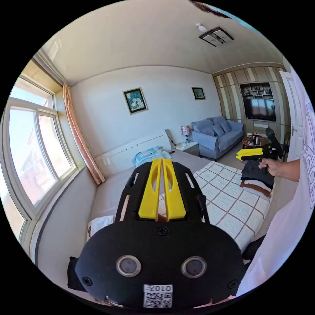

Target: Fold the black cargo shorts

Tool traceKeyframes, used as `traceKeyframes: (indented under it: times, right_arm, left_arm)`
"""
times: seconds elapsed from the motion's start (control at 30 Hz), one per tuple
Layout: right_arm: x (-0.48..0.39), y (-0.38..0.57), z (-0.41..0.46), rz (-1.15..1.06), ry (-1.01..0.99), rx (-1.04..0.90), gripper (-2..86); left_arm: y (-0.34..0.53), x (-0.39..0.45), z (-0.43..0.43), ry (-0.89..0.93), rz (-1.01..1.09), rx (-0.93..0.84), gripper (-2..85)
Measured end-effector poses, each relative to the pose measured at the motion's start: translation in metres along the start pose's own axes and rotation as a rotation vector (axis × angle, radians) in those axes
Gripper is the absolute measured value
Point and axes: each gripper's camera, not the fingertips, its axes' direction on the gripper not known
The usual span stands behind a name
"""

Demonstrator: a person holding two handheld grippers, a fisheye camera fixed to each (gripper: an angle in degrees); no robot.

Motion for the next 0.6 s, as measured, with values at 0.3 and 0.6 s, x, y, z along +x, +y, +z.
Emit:
traceKeyframes:
  times: [0.3, 0.6]
  right_arm:
    - [0.21, 0.073, -0.019, 0.306, -0.019, -0.185, 9.1]
    - [0.375, 0.134, 0.018, 0.518, 0.175, -0.452, 12.0]
  left_arm:
    - [0.018, 0.139, 0.041, 0.026, -0.158, 0.022, -0.1]
    - [0.068, 0.187, 0.098, 0.083, -0.369, 0.017, -0.2]
